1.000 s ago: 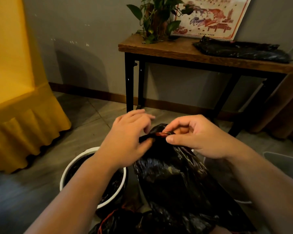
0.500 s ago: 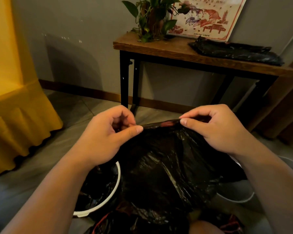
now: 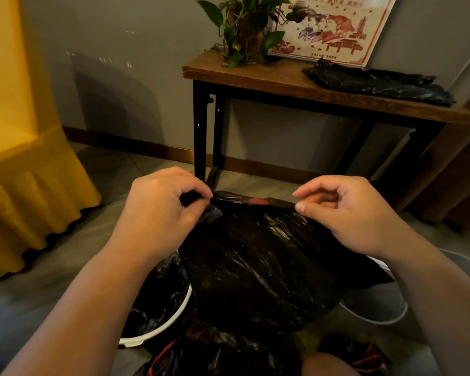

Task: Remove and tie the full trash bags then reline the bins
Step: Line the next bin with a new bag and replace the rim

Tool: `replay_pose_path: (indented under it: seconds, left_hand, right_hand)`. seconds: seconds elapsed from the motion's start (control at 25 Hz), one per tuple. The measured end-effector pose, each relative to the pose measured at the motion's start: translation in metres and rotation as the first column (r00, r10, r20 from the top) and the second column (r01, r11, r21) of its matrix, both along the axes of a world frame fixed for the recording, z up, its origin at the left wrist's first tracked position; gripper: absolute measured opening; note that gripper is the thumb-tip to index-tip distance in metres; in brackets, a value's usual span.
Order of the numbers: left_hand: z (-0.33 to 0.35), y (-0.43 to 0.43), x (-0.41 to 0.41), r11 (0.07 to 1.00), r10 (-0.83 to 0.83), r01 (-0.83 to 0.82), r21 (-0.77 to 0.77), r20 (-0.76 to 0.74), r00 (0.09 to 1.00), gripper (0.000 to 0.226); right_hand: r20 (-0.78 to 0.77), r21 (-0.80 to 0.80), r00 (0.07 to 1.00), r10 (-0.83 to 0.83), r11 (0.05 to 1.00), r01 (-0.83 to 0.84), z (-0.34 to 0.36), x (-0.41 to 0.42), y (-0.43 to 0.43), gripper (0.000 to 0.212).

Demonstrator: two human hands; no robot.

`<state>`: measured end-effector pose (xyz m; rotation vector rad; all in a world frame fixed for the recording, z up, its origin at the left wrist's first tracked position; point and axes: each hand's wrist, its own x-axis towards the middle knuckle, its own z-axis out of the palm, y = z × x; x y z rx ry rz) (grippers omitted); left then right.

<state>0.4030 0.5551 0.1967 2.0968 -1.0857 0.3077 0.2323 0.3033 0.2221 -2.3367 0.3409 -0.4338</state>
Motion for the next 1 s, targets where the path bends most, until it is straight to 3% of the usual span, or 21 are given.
replay_pose_path:
  seconds: [0.24,0.36,0.48,0.64,0.8,0.92,1.0]
  left_hand:
    - [0.001,-0.003,0.001,0.99,-0.085,0.086,0.113,-0.013,0.996,0.034]
    - [0.0,-0.002,0.003,0.989,-0.048,0.048,0.142,-0.002,0.999,0.037]
    - [-0.004,0.002,0.006,0.99,0.015,-0.016,0.137,0.008,1.0,0.044]
    - [-0.01,0.01,0.012,0.986,0.042,-0.048,0.16,0.042,0.998,0.051]
    - [-0.012,0.015,0.017,0.987,0.012,-0.018,0.158,0.036,0.999,0.031]
    - [-0.008,0.015,0.015,0.996,0.011,-0.019,0.092,0.085,0.996,0.025]
    - [-0.006,0.018,0.013,0.996,-0.003,-0.007,0.085,0.115,0.993,0.024]
  right_hand:
    - [-0.018,-0.032,1.0,0.0,0.999,0.0,0.008,0.002,0.004,0.032]
    - [-0.069,-0.067,0.998,-0.01,0.998,0.005,0.004,0.002,0.006,0.034]
    - [-0.101,-0.072,0.992,0.069,0.994,-0.077,-0.002,-0.003,0.009,0.019]
    - [-0.094,-0.18,0.985,0.143,0.971,-0.158,0.001,-0.021,0.011,0.031]
    - [-0.166,-0.495,0.985,0.044,0.86,-0.122,0.008,-0.031,0.006,0.04]
    - [-0.104,-0.687,0.993,-0.047,0.726,-0.037,0.013,-0.029,0.007,0.033]
    - [-0.042,-0.731,0.994,-0.099,0.681,0.037,0.017,-0.027,0.003,0.038]
